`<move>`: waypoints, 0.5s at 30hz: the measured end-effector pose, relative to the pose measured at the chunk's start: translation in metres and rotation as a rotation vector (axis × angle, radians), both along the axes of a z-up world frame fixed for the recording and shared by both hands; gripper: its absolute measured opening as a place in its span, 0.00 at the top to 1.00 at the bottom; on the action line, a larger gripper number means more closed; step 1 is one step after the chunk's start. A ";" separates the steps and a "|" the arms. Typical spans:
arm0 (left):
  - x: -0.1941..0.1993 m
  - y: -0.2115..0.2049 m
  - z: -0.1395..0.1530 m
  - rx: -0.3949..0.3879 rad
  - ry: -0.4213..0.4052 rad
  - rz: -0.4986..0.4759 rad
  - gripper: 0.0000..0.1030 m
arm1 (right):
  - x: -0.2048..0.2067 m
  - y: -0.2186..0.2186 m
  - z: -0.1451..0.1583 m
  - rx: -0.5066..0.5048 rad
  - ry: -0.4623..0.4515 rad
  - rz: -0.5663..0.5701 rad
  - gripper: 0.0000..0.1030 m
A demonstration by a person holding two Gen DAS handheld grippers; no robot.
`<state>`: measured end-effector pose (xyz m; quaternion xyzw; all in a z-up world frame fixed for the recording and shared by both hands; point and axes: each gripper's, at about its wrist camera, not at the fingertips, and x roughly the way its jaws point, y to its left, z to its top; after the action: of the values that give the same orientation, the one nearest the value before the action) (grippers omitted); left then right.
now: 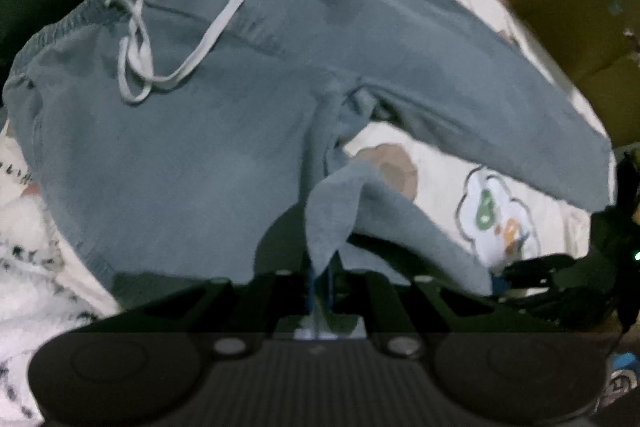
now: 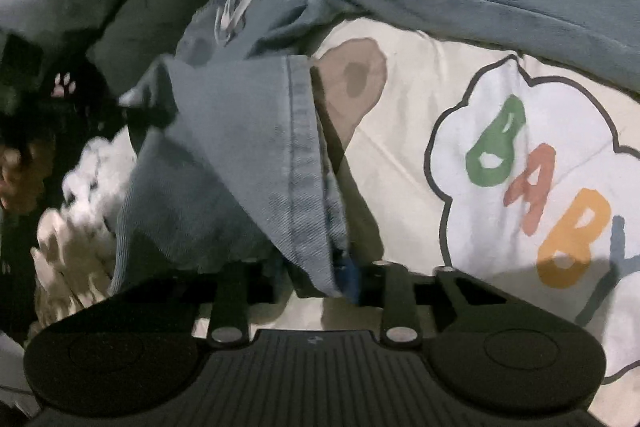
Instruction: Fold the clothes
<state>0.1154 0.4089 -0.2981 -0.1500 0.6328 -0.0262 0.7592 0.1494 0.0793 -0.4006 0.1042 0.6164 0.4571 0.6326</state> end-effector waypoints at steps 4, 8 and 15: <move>0.005 -0.007 0.009 -0.031 -0.039 -0.009 0.94 | 0.008 -0.015 0.014 0.015 -0.019 -0.033 0.78; 0.013 -0.021 0.019 -0.047 -0.080 -0.031 0.93 | 0.019 -0.042 0.031 -0.005 -0.042 -0.083 0.79; 0.030 -0.052 0.020 -0.057 -0.115 -0.050 0.82 | 0.018 -0.091 0.055 -0.074 -0.064 -0.139 0.79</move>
<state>0.1456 0.3571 -0.2782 -0.1540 0.5905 -0.0717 0.7889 0.1670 -0.0118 -0.3453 0.1086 0.6038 0.3920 0.6856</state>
